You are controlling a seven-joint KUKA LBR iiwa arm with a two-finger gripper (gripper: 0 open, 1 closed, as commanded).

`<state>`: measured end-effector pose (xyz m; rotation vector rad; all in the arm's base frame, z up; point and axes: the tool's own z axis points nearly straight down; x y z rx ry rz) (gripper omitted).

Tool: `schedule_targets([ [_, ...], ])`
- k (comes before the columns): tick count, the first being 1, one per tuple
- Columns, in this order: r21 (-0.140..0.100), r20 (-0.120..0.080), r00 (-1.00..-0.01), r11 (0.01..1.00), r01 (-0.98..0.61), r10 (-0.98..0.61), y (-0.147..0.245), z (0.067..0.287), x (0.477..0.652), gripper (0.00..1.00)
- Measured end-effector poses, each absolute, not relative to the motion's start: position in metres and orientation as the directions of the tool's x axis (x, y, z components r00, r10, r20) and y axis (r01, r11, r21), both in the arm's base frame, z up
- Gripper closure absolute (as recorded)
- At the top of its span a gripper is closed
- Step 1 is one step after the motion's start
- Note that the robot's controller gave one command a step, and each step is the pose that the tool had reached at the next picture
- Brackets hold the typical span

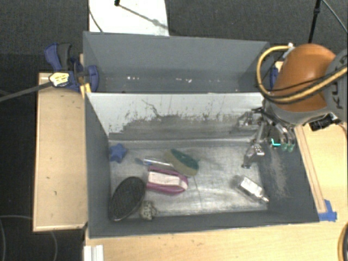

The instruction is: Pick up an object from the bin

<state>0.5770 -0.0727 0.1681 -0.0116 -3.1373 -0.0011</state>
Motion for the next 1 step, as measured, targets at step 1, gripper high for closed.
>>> schedule_targets([
  [1, 0.004, 0.001, -0.996, 0.996, -0.092, -0.092, -0.0017, 0.1349, 0.5789, 0.00],
])
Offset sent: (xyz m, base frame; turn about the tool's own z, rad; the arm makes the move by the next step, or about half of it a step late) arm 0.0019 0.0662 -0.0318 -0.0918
